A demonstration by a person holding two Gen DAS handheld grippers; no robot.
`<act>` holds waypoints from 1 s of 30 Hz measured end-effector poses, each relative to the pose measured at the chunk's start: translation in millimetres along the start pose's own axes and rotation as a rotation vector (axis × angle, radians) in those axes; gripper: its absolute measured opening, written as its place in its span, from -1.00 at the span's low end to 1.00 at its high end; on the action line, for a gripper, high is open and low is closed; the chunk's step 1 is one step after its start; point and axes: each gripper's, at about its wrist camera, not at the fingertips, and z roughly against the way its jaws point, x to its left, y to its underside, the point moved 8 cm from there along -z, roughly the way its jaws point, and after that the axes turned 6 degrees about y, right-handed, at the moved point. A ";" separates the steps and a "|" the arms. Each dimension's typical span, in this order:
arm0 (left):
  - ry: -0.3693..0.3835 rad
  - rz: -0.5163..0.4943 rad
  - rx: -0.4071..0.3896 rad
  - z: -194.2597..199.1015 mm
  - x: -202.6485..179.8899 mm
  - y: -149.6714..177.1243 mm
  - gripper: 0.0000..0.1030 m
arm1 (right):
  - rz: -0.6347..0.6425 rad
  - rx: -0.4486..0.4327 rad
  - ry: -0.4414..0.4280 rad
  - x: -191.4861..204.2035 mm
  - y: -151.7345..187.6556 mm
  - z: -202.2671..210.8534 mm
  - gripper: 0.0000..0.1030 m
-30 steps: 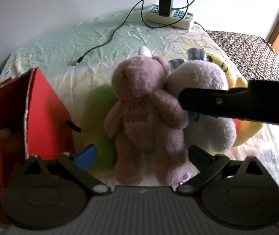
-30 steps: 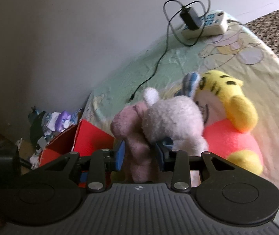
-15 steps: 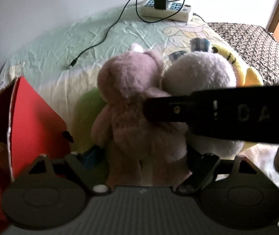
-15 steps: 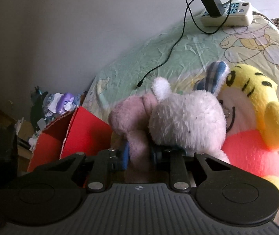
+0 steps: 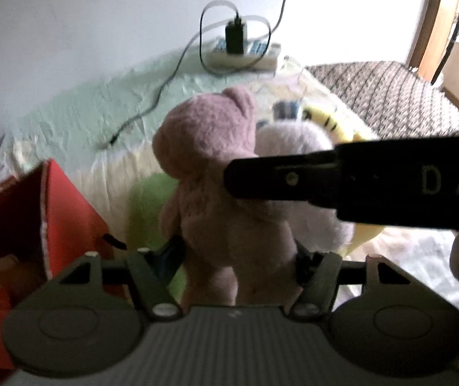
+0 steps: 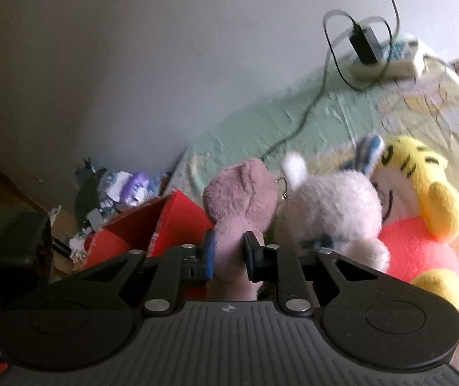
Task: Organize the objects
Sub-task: 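Lift the pink teddy bear with the right gripper toward the red box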
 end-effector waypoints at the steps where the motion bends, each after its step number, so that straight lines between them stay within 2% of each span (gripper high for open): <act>1: 0.004 -0.002 -0.017 6.8 -0.8 -0.8 0.31 | 0.012 -0.017 -0.003 5.0 -1.1 5.0 -0.60; 7: -0.008 -0.014 -0.102 44.4 6.7 -3.6 0.25 | 0.055 -0.083 -0.050 33.8 -4.0 20.9 -0.60; 13: -0.067 -0.007 -0.171 83.3 36.2 0.1 0.18 | 0.087 -0.083 -0.135 75.8 -1.0 4.4 -0.60; 16: -0.118 0.029 -0.193 100.7 65.6 5.9 0.18 | 0.105 -0.066 -0.196 103.5 -1.0 -10.5 -0.60; 19: -0.132 0.083 -0.197 113.6 95.0 11.4 0.19 | 0.140 -0.050 -0.256 135.9 2.4 -26.4 -0.61; 22: -0.219 0.111 -0.211 130.8 130.6 19.5 0.14 | 0.161 -0.020 -0.293 164.8 8.6 -50.0 -0.62; 27: -0.281 0.171 -0.197 143.3 187.9 34.4 0.12 | 0.093 0.051 -0.355 197.4 19.3 -89.2 -0.62; 30: -0.355 0.162 -0.186 143.7 217.8 42.5 0.18 | 0.025 0.113 -0.378 211.5 27.4 -116.1 -0.62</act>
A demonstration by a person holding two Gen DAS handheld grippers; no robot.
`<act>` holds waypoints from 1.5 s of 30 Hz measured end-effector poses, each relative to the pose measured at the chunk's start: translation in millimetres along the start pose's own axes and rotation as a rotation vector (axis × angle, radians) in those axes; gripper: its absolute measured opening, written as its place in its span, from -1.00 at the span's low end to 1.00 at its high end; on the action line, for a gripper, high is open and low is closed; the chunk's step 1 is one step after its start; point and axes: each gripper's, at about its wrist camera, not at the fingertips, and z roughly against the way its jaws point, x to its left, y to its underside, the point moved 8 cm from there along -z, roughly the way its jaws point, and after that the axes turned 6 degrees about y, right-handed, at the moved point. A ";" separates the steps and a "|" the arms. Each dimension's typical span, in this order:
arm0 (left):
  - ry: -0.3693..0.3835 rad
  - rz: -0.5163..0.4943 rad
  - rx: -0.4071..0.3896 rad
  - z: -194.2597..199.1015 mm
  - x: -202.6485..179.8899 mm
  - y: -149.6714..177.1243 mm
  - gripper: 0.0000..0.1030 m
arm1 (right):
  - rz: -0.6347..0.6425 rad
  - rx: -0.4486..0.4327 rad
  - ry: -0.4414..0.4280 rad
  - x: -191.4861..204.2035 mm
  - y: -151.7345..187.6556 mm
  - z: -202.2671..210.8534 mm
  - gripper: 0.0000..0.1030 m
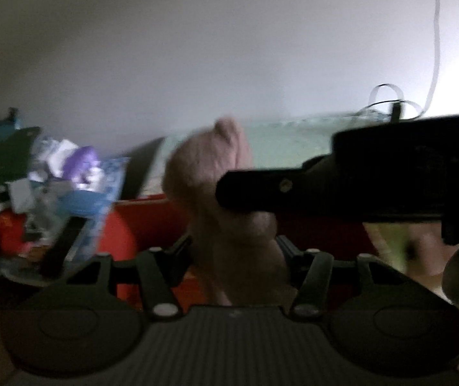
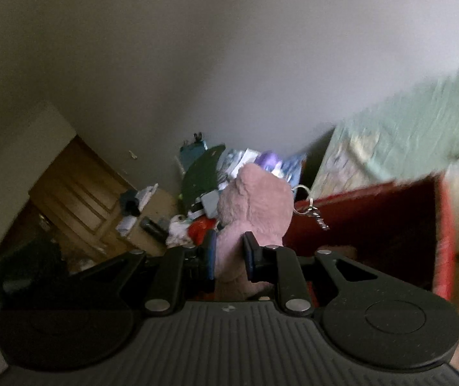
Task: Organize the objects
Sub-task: 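Lift the pink teddy bear with the right gripper toward the red box, then lower the bear into the red box and open the right gripper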
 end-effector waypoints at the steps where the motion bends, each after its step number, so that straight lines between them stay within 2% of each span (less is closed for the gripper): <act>1: -0.018 -0.005 0.003 -3.9 7.1 1.3 0.19 | -0.014 0.015 -0.001 1.9 4.2 -11.2 -0.62; 3: -0.048 -0.007 0.016 -4.2 25.1 9.2 0.23 | -0.046 0.036 -0.003 2.7 9.2 -29.8 -0.62; 7: -0.078 0.008 0.061 -28.4 56.2 18.9 0.22 | -0.103 0.076 -0.008 5.9 17.2 -64.4 -0.68; 8: -0.094 0.010 0.074 -31.7 64.7 21.3 0.20 | -0.122 0.086 -0.014 5.4 18.1 -67.6 -0.75; 9: -0.108 0.010 0.089 -35.5 70.5 24.0 0.18 | -0.149 0.094 -0.037 6.0 19.1 -70.5 -0.97; 11: -0.132 0.018 0.117 -41.4 84.0 27.0 0.17 | -0.217 0.103 -0.078 6.5 18.3 -78.0 -0.98; 13: -0.140 0.031 0.136 -45.3 93.9 30.0 0.19 | -0.221 0.099 -0.046 4.5 18.5 -87.0 -0.98; 15: -0.142 0.033 0.157 -51.4 103.6 33.0 0.06 | -0.224 0.099 -0.034 1.2 17.3 -89.1 -0.91; 16: -0.127 0.039 0.163 -52.2 105.5 34.6 0.06 | -0.227 0.095 -0.022 -2.6 16.2 -89.6 -0.90; 22: -0.069 0.006 0.137 -48.8 102.8 36.8 0.13 | -0.190 0.114 0.172 -32.1 14.5 -90.3 -0.87; 23: -0.056 0.006 0.138 -48.8 101.2 37.0 0.18 | -0.194 0.120 0.182 -38.3 18.2 -90.3 -0.86; 28: -0.008 0.016 0.145 -47.6 97.3 35.5 0.28 | -0.205 0.166 0.206 -47.4 29.2 -93.2 -0.77; 31: -0.014 0.017 0.125 -41.5 98.7 29.0 0.26 | -0.172 0.168 0.214 -42.5 29.9 -92.0 -0.68; 35: 0.040 0.058 0.087 -33.0 98.9 21.1 0.34 | -0.164 0.177 0.223 -39.0 30.6 -93.7 -0.67; 38: 0.013 0.039 0.115 -39.8 94.9 28.4 0.27 | -0.147 0.176 0.236 -36.9 32.2 -91.1 -0.65; 45: -0.016 0.025 0.157 -39.1 86.8 37.8 0.27 | -0.134 0.144 0.248 -38.7 35.4 -71.6 -0.63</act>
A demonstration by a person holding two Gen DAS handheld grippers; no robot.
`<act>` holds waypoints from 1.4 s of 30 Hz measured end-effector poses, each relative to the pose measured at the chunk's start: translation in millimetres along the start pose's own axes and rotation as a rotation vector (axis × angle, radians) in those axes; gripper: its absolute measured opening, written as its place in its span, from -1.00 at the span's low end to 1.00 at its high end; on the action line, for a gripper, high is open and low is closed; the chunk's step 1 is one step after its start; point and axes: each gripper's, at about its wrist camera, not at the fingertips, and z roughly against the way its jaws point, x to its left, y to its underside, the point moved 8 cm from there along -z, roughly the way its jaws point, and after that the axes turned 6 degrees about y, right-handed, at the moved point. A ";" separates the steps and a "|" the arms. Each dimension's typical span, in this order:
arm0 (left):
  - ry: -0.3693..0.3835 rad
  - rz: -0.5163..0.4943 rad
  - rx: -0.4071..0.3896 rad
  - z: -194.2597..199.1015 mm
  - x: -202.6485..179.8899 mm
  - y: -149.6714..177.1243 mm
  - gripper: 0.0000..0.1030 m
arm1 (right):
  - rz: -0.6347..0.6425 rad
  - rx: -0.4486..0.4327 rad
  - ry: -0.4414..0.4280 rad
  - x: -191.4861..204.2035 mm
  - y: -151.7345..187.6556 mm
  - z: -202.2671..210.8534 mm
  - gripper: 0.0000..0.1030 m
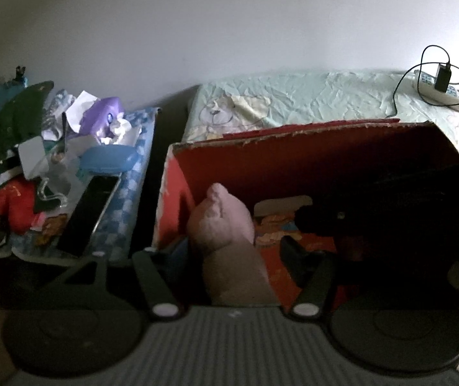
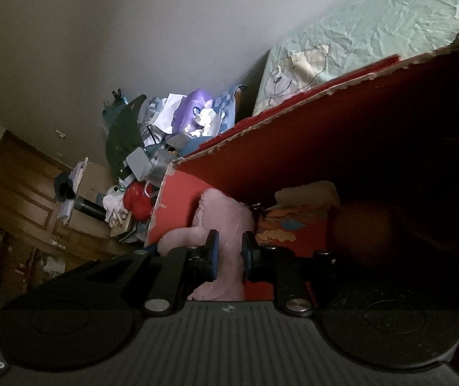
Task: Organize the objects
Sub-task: 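Lower the bear into the red box and open the right gripper, then move the right gripper back to the white bunny on the bed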
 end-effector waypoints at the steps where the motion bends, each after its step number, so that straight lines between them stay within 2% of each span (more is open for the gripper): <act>1: 0.001 0.003 -0.002 1.9 -0.5 -1.4 0.27 | 0.000 -0.007 -0.002 0.1 -0.3 3.2 -0.62; 10: 0.090 0.046 -0.022 14.3 -29.2 -15.4 0.31 | -0.004 -0.150 -0.043 -10.9 -5.9 66.7 -0.55; 18: 0.217 -0.028 -0.061 25.5 -116.0 -35.9 0.30 | -0.013 -0.325 0.012 -58.1 -3.6 143.2 -0.52; 26: 0.362 -0.136 -0.015 16.2 -216.4 -42.7 0.32 | -0.090 -0.468 0.158 -128.0 -6.4 221.8 -0.49; 32: 0.429 -0.189 0.051 2.1 -277.7 -33.1 0.34 | -0.159 -0.522 0.237 -174.0 0.8 261.7 -0.49; 35: 0.442 -0.209 0.077 -4.1 -301.4 -27.9 0.42 | -0.179 -0.530 0.254 -191.6 2.1 271.6 -0.49; 42: 0.411 -0.232 0.146 -20.1 -331.6 -18.0 0.50 | -0.193 -0.518 0.285 -217.5 8.9 284.5 -0.48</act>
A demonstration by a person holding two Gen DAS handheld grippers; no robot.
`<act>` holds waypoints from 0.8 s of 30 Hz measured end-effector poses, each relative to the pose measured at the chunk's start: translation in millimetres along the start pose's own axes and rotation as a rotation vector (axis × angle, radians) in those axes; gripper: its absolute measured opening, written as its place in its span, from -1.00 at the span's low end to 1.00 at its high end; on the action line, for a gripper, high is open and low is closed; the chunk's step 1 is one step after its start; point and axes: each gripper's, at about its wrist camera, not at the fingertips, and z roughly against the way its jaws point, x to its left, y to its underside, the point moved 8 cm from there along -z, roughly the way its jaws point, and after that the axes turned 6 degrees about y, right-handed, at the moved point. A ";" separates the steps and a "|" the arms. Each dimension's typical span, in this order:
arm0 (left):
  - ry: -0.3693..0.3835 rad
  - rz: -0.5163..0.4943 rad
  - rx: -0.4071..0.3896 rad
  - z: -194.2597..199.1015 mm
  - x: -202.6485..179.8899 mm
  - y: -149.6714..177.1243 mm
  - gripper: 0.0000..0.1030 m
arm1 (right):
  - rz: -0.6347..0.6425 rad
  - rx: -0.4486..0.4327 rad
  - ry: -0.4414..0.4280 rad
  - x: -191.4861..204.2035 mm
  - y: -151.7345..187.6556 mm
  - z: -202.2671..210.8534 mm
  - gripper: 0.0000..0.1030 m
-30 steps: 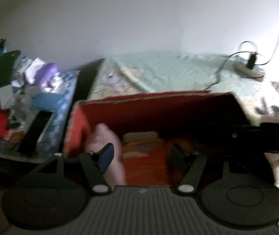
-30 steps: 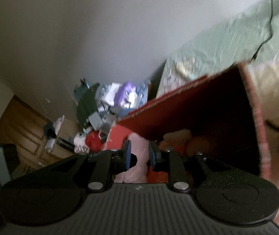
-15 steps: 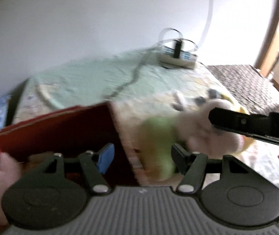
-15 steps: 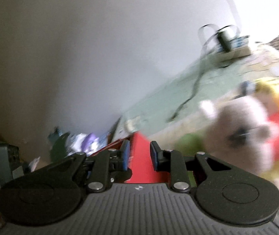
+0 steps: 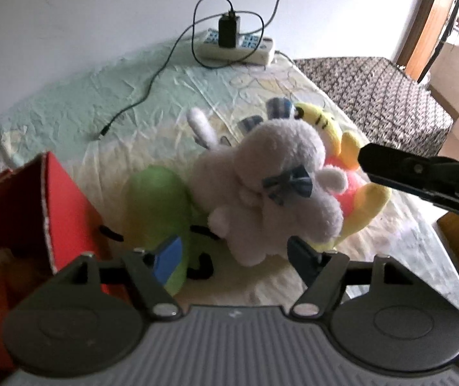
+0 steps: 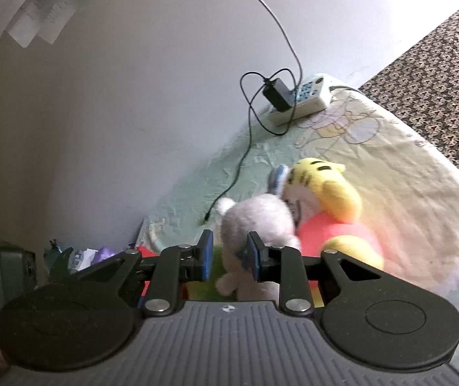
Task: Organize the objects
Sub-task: 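Move the right gripper back to the white bunny on the bed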
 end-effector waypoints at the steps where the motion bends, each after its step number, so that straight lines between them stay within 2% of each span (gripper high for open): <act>1: -0.007 0.000 0.006 -3.0 -1.7 -0.7 0.51 | 0.002 0.002 0.003 -3.0 -0.8 0.5 -0.47; 6: -0.039 -0.001 0.022 -12.9 -4.7 -4.6 0.63 | -0.003 0.013 -0.001 -8.6 -5.9 -4.5 -0.43; 11: -0.057 -0.003 0.028 -20.8 -6.6 -10.4 0.66 | 0.004 0.024 -0.014 -7.5 -11.1 -11.9 -0.40; 14: -0.060 -0.002 0.031 -24.0 -6.7 -12.5 0.68 | 0.004 0.036 -0.013 -7.8 -10.4 -17.7 -0.37; 17: -0.061 0.004 0.038 -28.0 -5.9 -13.3 0.70 | 0.004 0.050 -0.008 -9.0 -9.0 -23.5 -0.25; 24: -0.049 0.017 0.055 -37.4 -5.0 -14.6 0.76 | 0.000 0.058 0.009 -14.4 -14.8 -36.0 -0.24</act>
